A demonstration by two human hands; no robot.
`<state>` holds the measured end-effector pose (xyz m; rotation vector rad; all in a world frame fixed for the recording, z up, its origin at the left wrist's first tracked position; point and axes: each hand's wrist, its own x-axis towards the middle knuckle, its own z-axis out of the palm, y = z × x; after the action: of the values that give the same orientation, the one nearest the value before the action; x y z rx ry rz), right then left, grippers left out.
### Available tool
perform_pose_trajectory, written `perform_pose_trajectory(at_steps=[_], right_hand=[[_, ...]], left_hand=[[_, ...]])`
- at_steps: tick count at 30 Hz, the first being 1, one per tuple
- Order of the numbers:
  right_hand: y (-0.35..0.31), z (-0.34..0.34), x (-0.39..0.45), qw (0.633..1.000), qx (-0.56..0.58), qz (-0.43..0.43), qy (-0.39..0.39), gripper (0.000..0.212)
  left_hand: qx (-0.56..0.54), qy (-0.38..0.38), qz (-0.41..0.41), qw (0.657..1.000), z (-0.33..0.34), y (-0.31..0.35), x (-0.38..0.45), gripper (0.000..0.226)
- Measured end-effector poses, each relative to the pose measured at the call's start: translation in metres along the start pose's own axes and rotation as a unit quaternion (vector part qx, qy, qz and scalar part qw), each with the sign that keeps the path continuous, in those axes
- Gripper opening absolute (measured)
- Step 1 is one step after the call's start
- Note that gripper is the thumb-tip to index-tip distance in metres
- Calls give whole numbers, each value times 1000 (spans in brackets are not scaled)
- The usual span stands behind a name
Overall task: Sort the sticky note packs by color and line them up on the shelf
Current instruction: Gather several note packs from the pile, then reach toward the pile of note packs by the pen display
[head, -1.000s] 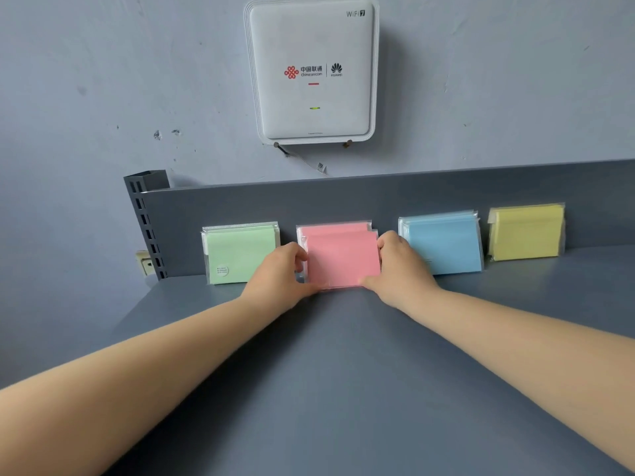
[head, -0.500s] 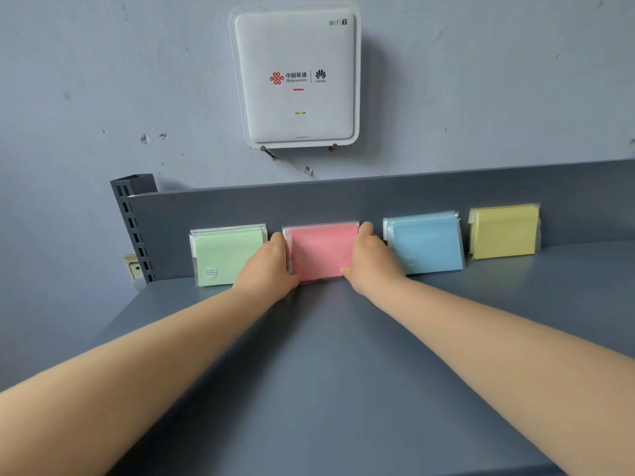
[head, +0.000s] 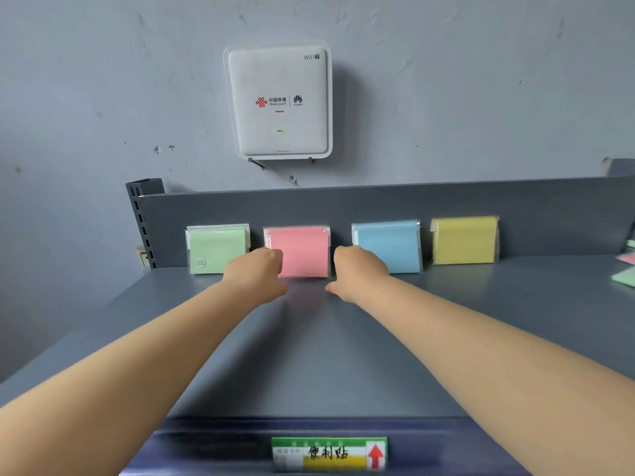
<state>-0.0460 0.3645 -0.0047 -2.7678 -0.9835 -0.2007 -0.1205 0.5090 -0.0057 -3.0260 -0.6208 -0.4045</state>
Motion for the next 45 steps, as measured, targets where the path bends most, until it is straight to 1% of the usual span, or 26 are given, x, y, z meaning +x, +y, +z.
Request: perform_pose_trajectory(at_steps=[3, 5, 7, 10, 14, 18, 21, 24, 30, 35, 39, 45], right_hand=[[4, -7, -9, 997, -33, -52, 49, 19], [16, -19, -22, 989, -93, -80, 85, 20], [34, -32, -39, 978, -153, -95, 107, 13], [74, -46, -67, 968, -208, -85, 110, 12], [141, -59, -120, 966, -225, -53, 118, 9], [207, -65, -177, 962, -243, -4, 128, 16], [252, -71, -214, 962, -238, 36, 131, 16], [289, -80, -242, 965, -210, 78, 139, 23], [342, -93, -272, 961, -178, 137, 161, 35], [380, -96, -282, 954, -181, 166, 172, 30], [415, -98, -291, 945, -150, 208, 204, 28], [467, -108, -306, 929, -115, 263, 234, 28]], left_hand=[[40, 28, 33, 998, -6, 16, -12, 30], [84, 54, 69, 993, -14, 37, -18, 31], [102, 66, 87, 989, -21, 65, -24, 32], [80, 86, 98, 988, -27, 114, -34, 28], [55, 108, 125, 985, -24, 186, -59, 30], [26, 121, 155, 980, -14, 265, -88, 34], [-31, 107, 178, 978, -6, 321, -105, 37], [-67, 101, 212, 970, -4, 369, -117, 39], [-107, 102, 269, 952, -7, 439, -123, 41], [-138, 107, 303, 937, -4, 491, -117, 42], [-142, 106, 339, 924, 0, 527, -108, 39], [-176, 115, 366, 907, -3, 567, -92, 40]])
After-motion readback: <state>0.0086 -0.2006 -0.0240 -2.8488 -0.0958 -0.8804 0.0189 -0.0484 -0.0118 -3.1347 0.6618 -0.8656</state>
